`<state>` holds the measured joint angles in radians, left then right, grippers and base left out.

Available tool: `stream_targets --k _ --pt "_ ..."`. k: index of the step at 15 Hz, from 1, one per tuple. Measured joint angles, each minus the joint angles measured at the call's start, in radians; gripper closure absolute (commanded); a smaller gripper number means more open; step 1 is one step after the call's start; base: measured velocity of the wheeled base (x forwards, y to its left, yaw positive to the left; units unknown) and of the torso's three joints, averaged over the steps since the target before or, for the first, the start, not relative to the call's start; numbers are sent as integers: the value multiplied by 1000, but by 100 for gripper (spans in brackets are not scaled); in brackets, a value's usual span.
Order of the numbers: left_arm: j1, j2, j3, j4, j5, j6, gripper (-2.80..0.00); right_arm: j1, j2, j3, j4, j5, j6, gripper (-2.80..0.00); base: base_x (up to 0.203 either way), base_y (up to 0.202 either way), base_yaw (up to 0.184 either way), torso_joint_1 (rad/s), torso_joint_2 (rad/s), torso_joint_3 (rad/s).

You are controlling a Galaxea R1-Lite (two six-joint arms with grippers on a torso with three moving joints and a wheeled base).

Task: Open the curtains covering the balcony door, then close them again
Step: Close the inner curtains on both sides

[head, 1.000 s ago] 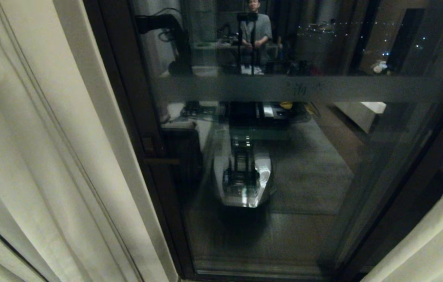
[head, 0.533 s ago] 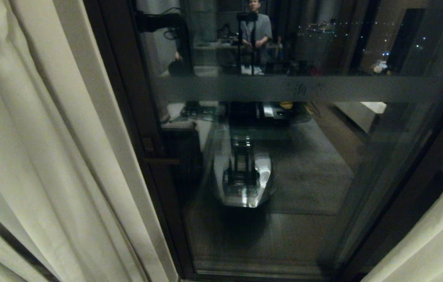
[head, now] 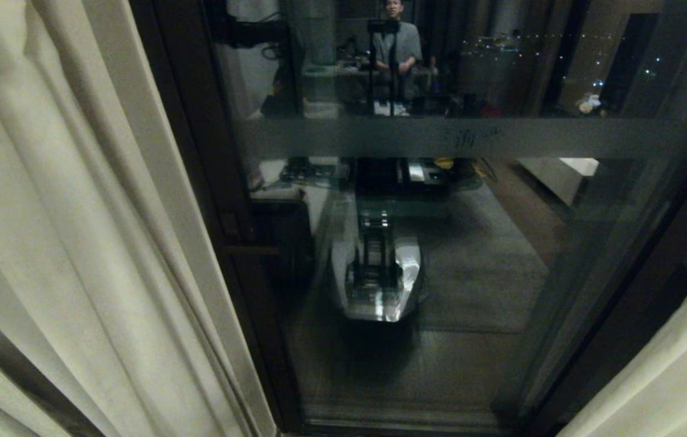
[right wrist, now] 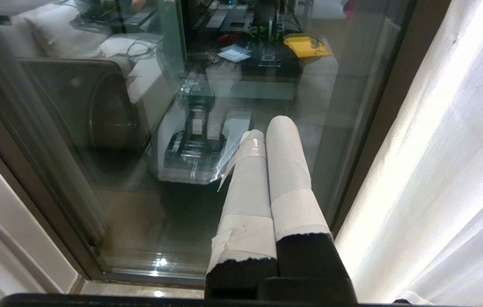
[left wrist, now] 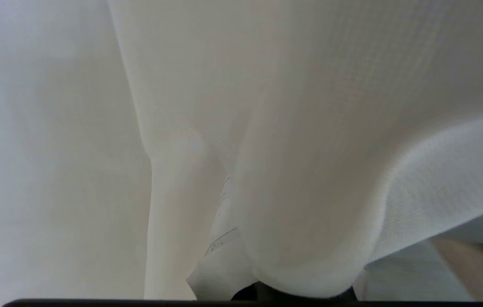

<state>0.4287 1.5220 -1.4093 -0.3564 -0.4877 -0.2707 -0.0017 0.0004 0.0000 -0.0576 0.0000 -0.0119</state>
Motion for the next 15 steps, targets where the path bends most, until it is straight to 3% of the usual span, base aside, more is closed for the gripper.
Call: stream_targets --k 8,15 --pt "-175 -81 51 -2 3 -4 0 0 0 0 0 0 0 0 0 0 0 0 0 0" --pt "-385 -168 147 -6 9 0 0 0 0 0 0 0 0 0 0 0 0 0 0 0"
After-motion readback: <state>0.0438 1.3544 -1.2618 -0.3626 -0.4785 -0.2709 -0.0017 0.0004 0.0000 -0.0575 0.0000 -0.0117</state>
